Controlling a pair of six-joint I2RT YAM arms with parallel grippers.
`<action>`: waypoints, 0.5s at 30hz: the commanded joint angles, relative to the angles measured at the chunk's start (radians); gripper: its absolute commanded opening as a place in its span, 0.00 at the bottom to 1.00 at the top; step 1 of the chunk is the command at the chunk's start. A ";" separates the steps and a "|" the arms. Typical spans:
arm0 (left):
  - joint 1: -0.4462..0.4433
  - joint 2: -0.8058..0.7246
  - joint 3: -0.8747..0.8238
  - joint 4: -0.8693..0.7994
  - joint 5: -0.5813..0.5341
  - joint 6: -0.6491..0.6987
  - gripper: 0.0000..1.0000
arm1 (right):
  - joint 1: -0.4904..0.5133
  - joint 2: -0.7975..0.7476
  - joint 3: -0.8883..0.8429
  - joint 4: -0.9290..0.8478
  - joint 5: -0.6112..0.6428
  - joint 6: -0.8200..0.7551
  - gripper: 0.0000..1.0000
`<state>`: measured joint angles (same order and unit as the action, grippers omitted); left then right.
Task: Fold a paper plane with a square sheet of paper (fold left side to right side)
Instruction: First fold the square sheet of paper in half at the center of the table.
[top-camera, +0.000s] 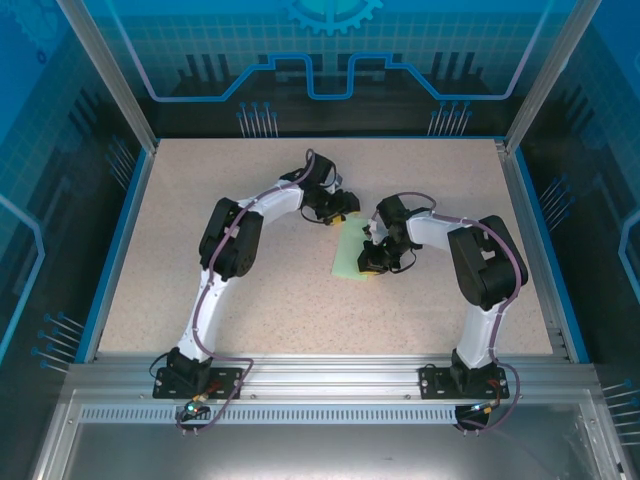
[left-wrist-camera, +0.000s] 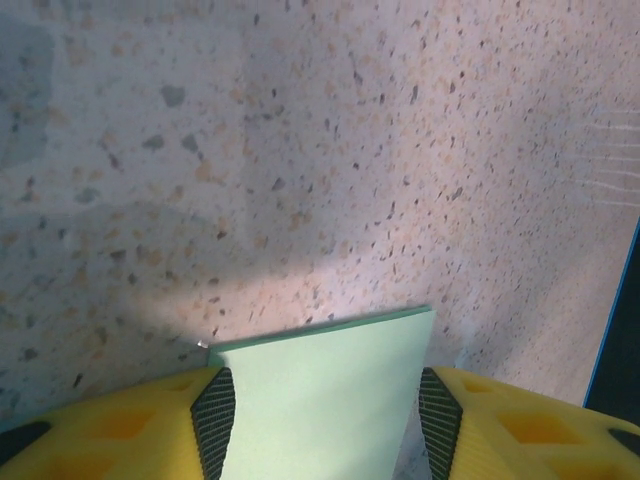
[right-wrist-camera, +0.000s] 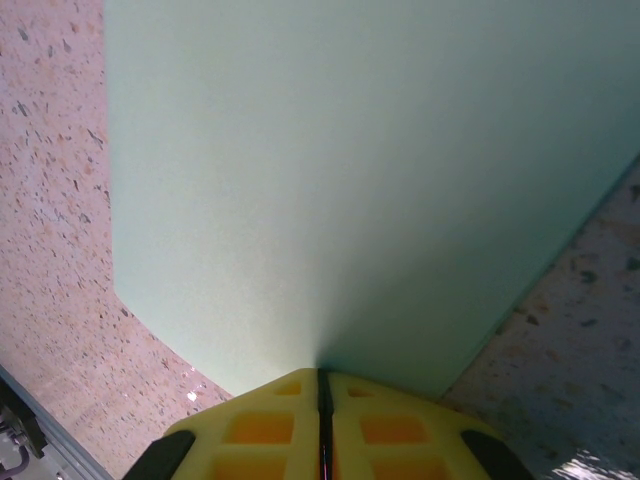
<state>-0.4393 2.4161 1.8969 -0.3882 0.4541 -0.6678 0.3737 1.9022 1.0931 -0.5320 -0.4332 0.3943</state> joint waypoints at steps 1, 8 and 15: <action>0.032 0.052 0.046 0.035 -0.058 -0.009 0.56 | 0.022 0.070 -0.041 -0.076 0.133 -0.011 0.09; 0.048 -0.018 0.029 0.010 -0.070 0.041 0.57 | 0.021 0.010 -0.053 -0.016 0.056 -0.031 0.10; 0.070 -0.313 -0.250 0.075 -0.093 0.101 0.59 | -0.022 -0.143 -0.047 0.019 -0.010 -0.058 0.25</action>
<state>-0.3809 2.2692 1.7325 -0.3500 0.3840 -0.6209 0.3702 1.8309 1.0508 -0.5037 -0.4351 0.3607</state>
